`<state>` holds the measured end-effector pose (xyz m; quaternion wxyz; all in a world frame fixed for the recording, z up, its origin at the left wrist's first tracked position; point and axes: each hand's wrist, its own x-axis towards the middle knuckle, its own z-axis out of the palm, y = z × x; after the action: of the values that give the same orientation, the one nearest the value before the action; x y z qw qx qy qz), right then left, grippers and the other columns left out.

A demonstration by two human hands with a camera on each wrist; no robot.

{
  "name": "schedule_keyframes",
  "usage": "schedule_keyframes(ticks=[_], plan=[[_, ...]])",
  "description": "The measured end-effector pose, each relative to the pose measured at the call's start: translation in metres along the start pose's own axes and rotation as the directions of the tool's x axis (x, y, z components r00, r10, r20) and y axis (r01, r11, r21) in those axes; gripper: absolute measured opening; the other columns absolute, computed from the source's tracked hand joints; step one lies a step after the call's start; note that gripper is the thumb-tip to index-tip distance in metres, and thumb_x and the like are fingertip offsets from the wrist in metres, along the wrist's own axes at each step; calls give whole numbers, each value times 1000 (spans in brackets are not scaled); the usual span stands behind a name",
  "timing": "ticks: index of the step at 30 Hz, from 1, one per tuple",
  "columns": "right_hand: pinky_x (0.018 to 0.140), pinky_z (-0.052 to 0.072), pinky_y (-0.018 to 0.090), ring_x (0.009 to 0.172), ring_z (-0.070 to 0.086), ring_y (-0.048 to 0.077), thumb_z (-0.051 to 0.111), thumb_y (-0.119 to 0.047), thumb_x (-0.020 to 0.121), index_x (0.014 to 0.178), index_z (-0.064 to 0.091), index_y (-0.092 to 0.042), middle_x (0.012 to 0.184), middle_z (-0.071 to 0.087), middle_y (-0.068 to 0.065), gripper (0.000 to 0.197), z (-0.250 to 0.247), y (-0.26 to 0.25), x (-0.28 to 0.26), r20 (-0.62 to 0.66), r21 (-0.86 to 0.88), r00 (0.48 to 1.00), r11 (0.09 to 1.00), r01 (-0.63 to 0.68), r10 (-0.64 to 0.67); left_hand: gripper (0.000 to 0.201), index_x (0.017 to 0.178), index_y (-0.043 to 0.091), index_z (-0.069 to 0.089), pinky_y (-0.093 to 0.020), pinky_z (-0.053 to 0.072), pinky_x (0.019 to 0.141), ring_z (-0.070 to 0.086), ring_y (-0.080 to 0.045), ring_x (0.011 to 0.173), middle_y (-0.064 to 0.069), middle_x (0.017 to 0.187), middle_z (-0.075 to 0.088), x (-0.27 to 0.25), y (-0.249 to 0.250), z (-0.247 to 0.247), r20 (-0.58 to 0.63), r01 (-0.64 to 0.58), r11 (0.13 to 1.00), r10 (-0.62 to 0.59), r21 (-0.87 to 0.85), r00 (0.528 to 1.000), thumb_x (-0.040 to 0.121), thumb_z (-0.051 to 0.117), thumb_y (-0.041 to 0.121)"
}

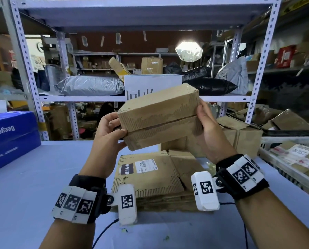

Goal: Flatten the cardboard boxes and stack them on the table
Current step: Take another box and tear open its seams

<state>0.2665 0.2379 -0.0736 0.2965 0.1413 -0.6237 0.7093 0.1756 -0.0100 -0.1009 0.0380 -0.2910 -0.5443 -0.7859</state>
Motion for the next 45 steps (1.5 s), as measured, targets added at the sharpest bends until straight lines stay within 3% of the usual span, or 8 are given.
schedule_keyframes(ticks=[10,15,18,23,27,33,37,45], plan=[[93,56,43,113,62,3,50,19,86,157,5,-43,159,35,-3,105,-10,-4,-9,228,-427,962,904,-37,148,78,137,46,52,-27,58,80,68,-17,113,1,136,59,-1,-8,-2,9,-100,991,100,86,995,91,61,-16],[69,43,-1,97,60,-13,72,-3,88,158,-10,-33,154,39,-1,111,-2,0,-9,188,-585,964,810,-43,187,72,141,52,45,-23,58,82,65,-6,118,14,137,59,-1,-12,-2,46,-126,975,120,182,992,96,66,0],[71,48,4,88,62,-16,75,-6,86,158,-4,-23,156,38,3,109,-4,1,-10,181,-619,971,785,-10,155,65,144,50,44,-28,58,83,64,-4,118,18,135,62,-1,-12,-5,64,-84,983,75,165,995,92,67,19],[85,52,12,134,45,1,83,-15,79,155,-13,-43,165,15,-15,126,-3,6,-10,218,-637,973,766,83,75,53,135,59,44,-28,54,81,62,5,116,32,127,62,-3,-8,-1,49,-6,992,-1,124,999,84,59,64],[101,53,33,144,36,12,87,-23,74,149,-22,-52,165,14,-17,135,1,7,-8,235,-711,971,690,138,48,58,153,45,31,-34,53,89,59,14,111,43,118,56,0,-13,2,2,-11,982,11,190,1000,99,46,60],[103,39,23,138,25,-6,91,-31,69,149,-22,-52,164,14,-19,140,3,9,-8,235,-823,970,520,228,-54,77,149,39,33,-22,59,77,60,4,118,26,130,58,1,-10,8,-54,21,996,-16,92,998,85,57,75],[104,29,24,138,20,-6,91,-28,69,151,-15,-54,166,10,-17,136,6,10,-10,272,-844,955,448,296,-119,104,146,30,26,-37,51,102,59,-1,117,16,131,55,4,-14,8,-191,-66,991,88,117,978,62,87,35],[99,17,4,144,16,-4,91,-28,68,151,-12,-56,167,11,-11,135,10,14,-12,284,-836,942,435,334,-177,105,143,20,20,-30,47,109,58,1,122,8,138,55,4,-15,5,-233,-187,958,237,219,943,62,87,29]])
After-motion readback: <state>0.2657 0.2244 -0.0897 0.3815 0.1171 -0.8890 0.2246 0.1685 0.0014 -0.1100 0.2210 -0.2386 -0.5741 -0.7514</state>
